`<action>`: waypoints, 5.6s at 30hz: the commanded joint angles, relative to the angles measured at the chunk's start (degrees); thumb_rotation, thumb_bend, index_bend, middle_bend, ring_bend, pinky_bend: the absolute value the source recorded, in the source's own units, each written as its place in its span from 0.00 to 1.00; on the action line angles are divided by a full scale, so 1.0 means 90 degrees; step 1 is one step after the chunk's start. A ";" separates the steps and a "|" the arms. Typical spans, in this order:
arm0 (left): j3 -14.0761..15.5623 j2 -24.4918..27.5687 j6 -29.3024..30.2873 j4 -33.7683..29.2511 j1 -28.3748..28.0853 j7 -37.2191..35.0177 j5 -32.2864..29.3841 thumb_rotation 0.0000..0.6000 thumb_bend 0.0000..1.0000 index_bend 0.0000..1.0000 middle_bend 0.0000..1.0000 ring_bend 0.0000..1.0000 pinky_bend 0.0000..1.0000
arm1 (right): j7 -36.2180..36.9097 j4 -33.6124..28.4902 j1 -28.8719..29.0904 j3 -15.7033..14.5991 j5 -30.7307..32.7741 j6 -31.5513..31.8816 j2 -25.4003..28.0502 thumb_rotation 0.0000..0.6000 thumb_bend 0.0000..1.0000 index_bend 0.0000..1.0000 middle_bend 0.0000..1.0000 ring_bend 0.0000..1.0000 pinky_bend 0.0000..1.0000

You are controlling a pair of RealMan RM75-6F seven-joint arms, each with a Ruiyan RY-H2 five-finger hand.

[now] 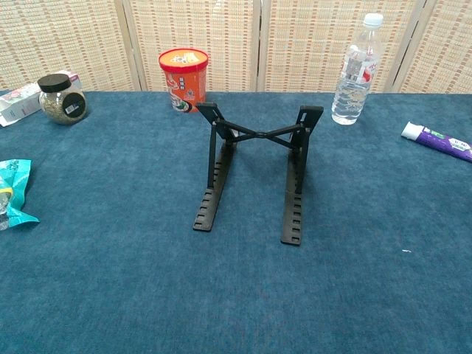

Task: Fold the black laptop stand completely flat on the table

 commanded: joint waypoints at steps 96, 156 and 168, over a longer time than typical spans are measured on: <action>0.0050 -0.0144 -0.0125 0.0400 0.0085 -0.0341 -0.0256 1.00 0.16 0.25 0.16 0.10 0.02 | 0.2195 0.1566 0.3738 0.0960 0.1568 -0.3014 -0.1648 1.00 0.00 0.00 0.13 0.00 0.02; 0.0031 -0.0094 -0.0029 0.0358 0.0253 -0.0284 -0.0394 1.00 0.16 0.25 0.16 0.10 0.02 | 0.3155 0.3998 0.4405 0.0559 0.1270 -0.3636 -0.3102 1.00 0.00 0.00 0.13 0.00 0.02; 0.0033 -0.0081 -0.0014 0.0375 0.0289 -0.0303 -0.0419 1.00 0.16 0.25 0.16 0.10 0.02 | 0.3169 0.3264 0.4257 0.0302 0.0879 -0.3183 -0.2663 1.00 0.00 0.00 0.13 0.00 0.02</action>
